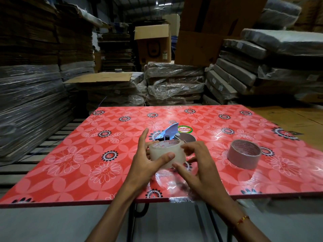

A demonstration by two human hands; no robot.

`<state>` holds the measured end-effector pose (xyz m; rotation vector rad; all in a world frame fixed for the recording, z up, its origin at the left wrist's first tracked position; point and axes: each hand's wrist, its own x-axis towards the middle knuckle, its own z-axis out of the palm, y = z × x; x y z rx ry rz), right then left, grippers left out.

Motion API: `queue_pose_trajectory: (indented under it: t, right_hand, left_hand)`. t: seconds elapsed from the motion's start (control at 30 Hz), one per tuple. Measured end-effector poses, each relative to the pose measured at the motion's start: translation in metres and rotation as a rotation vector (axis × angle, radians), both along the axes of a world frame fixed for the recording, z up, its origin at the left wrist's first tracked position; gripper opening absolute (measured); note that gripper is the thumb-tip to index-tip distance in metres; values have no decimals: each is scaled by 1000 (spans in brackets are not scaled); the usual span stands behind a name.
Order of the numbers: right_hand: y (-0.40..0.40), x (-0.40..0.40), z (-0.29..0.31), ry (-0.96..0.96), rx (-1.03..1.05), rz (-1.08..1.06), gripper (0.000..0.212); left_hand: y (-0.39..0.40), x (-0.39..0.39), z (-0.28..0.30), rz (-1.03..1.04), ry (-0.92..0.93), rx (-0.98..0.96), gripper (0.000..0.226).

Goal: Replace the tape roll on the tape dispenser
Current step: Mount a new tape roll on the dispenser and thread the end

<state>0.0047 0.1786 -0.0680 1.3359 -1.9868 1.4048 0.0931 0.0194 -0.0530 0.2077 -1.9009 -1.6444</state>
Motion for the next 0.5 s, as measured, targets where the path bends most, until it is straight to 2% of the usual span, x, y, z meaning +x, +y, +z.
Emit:
queue_pose_trajectory:
  t: [0.1, 0.17, 0.23, 0.3, 0.4, 0.5]
  right_hand:
    - [4, 0, 10, -472, -12, 183, 66]
    - [5, 1, 13, -652, -29, 311, 64]
    - [6, 1, 14, -685, -47, 334, 59]
    - [6, -2, 12, -634, -46, 292, 58]
    - [5, -6, 8, -560, -30, 206, 61]
    - [5, -5, 6, -461, -7, 129, 65]
  left_hand:
    - [3, 2, 3, -46, 14, 69, 102]
    - [5, 4, 6, -88, -4, 93, 100]
    - [7, 6, 9, -106, -27, 88, 92]
    - [9, 6, 13, -90, -33, 62, 83]
    - [13, 6, 15, -37, 1, 96, 42]
    - [23, 5, 9, 46, 66, 144, 34]
